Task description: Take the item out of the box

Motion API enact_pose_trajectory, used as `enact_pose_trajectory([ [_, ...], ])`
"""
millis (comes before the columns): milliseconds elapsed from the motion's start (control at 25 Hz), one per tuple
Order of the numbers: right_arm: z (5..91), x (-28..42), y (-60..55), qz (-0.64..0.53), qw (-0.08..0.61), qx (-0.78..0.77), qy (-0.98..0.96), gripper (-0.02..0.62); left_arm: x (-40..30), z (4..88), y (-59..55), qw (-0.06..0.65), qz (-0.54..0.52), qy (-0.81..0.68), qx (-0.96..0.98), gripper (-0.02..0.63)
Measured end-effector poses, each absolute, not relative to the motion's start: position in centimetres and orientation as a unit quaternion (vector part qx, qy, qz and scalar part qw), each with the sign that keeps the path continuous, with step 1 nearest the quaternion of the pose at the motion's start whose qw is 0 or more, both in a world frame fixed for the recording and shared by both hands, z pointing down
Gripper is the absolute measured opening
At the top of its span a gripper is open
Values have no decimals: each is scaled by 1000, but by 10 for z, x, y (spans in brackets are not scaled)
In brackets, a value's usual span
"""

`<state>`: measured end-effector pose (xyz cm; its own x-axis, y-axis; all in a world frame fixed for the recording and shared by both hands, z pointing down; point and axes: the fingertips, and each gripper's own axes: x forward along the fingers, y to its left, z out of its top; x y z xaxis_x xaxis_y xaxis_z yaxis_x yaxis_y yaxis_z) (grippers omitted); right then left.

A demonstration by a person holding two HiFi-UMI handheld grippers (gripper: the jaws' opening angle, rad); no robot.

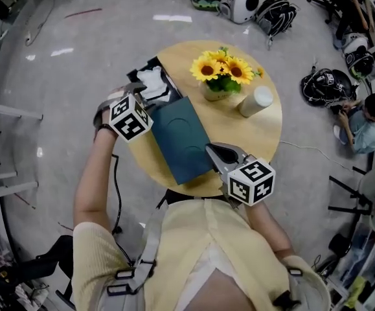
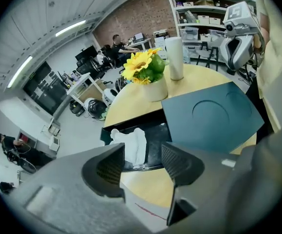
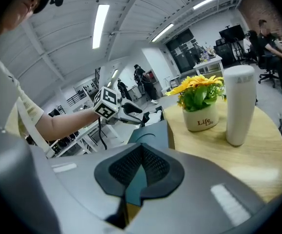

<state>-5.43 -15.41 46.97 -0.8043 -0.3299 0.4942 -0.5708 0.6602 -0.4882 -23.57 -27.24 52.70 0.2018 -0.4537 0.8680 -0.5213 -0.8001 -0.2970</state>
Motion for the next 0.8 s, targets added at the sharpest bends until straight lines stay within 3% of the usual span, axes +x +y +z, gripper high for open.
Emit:
enact_pose_trajectory([
  [800, 477, -65, -171, 357, 182, 344, -849, 3, -246, 597, -308, 97, 605, -142, 777, 242],
])
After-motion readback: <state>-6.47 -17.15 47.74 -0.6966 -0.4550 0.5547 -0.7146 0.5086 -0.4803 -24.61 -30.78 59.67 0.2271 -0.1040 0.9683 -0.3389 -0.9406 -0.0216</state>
